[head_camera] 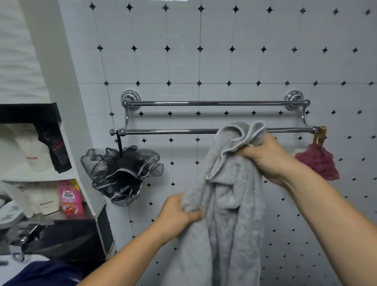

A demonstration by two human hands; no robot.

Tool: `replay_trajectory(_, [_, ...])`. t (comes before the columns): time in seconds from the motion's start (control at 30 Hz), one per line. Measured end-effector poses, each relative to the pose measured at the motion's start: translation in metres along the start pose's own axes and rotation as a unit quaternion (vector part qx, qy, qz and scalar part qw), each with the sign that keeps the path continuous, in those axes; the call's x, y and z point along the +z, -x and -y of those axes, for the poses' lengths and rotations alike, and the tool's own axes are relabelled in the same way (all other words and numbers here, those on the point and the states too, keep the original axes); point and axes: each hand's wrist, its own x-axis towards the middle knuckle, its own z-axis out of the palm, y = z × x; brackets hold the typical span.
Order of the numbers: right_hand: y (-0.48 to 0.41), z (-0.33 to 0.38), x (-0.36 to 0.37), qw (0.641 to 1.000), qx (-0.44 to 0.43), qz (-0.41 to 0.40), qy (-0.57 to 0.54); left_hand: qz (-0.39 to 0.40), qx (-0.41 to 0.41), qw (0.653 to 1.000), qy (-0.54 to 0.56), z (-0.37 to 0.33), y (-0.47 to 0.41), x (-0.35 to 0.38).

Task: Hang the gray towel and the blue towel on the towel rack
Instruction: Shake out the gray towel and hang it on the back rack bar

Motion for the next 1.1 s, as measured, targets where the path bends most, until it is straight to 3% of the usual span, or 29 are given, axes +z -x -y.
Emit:
replay_trajectory(0.07, [-0.003,0.007,-0.011,0.999,-0.001,-0.03,-0.021,-0.026,-0.06,0.996,0.064,0.022,0.007,-0.008])
replay_trajectory(0.2, [-0.002,0.011,-0.03,0.993,0.019,-0.083,-0.082,-0.019,-0.094,0.984,0.152,0.039,0.015,-0.025])
replay_trajectory(0.37, [-0.005,-0.022,-0.053,0.964,0.148,-0.212,-0.055,-0.05,-0.107,0.912,0.394,0.024,0.009,-0.033])
replay_trajectory(0.53, [0.005,-0.075,-0.056,0.916,0.262,-0.299,0.054,-0.118,-0.152,0.906,0.378,-0.021,-0.002,-0.003])
replay_trajectory(0.63, [0.019,-0.073,-0.021,0.923,0.241,-0.239,0.183,-0.118,-0.134,0.921,0.347,-0.045,-0.009,0.027])
replay_trajectory(0.73, [0.041,-0.063,0.034,0.938,0.112,-0.098,0.313,-0.1,-0.087,0.953,0.271,-0.058,-0.014,0.052])
replay_trajectory(0.83, [0.061,-0.058,0.068,0.91,0.037,-0.037,0.412,-0.072,-0.066,0.967,0.236,-0.06,-0.009,0.056])
replay_trajectory(0.97, [0.07,-0.052,0.075,0.911,0.049,0.01,0.409,0.001,-0.064,0.966,0.251,-0.061,0.008,0.039])
replay_trajectory(1.1, [0.065,-0.046,0.081,0.914,0.051,0.04,0.4,0.048,-0.019,0.979,0.195,-0.058,0.022,0.029])
